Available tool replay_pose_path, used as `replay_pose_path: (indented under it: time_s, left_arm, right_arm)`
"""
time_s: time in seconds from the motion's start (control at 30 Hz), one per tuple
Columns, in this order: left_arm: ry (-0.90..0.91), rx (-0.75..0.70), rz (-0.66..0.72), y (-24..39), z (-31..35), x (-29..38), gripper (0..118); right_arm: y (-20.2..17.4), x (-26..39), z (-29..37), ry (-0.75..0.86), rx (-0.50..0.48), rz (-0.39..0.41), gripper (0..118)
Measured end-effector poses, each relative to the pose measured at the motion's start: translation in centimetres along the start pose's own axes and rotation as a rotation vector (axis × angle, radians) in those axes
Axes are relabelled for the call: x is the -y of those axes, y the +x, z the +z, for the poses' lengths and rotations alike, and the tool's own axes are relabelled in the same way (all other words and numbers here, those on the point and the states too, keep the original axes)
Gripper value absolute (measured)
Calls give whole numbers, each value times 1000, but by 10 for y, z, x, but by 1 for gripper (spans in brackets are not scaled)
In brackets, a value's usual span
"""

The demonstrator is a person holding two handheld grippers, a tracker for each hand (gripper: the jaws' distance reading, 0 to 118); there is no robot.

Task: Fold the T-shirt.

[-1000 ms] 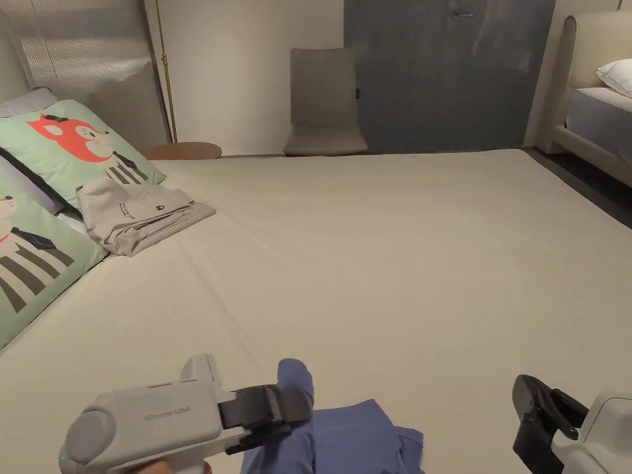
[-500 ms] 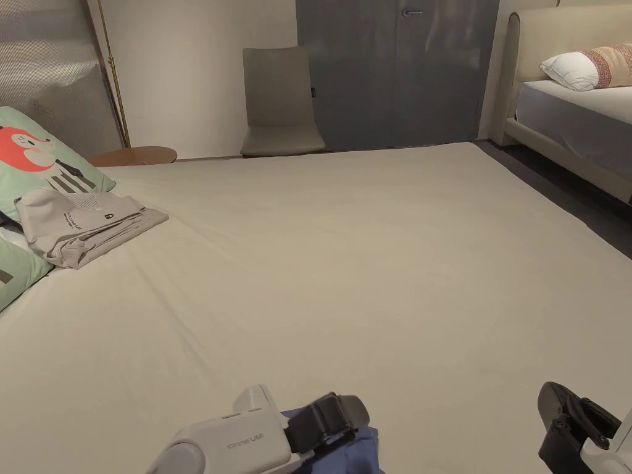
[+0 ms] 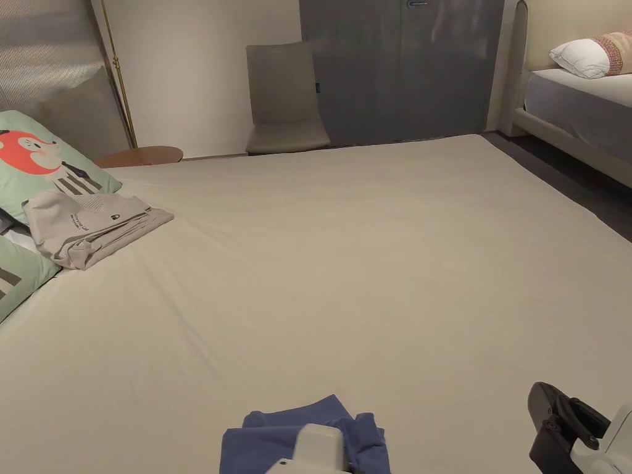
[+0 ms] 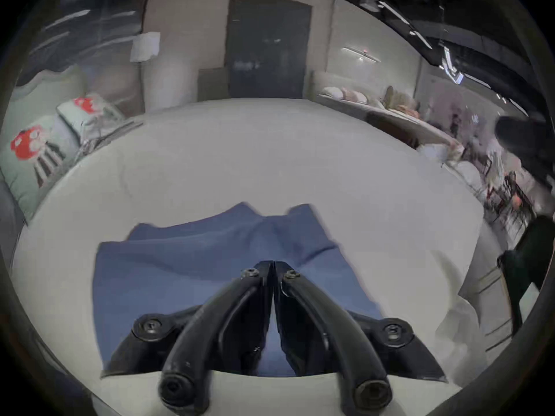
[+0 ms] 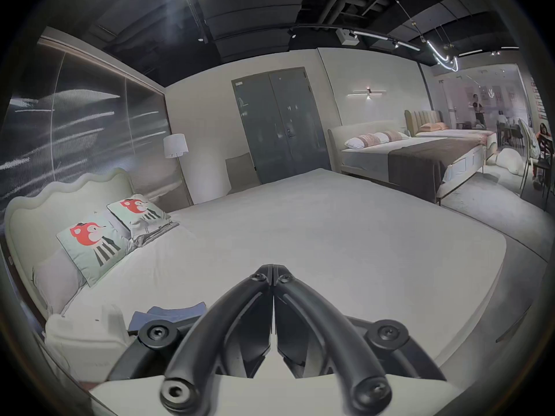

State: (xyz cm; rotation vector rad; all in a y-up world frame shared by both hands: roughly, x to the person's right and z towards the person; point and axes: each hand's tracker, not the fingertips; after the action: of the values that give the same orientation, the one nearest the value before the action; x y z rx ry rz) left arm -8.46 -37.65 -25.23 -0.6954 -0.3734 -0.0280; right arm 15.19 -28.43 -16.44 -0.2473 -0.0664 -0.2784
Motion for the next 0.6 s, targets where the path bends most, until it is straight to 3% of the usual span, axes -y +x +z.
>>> replay_pose_path:
  time_s: [0.07,0.3,0.47,0.6]
  left_arm:
    - [-1,50,-39,19,-6,0,1]
    - [-89,271,61,44,-17,-2,1]
    - [89,306,177,-4,25,-32,1]
    - [242,230,279,-71,64,-46,1]
  right_arm:
    - [4,0,1,2,10,-2,1]
    - [10,-5,7,7,34,7,1]
    - [-3,-14,-2,20,3,27,0]
    - [-37,-6,-21,-11,-93,68,0]
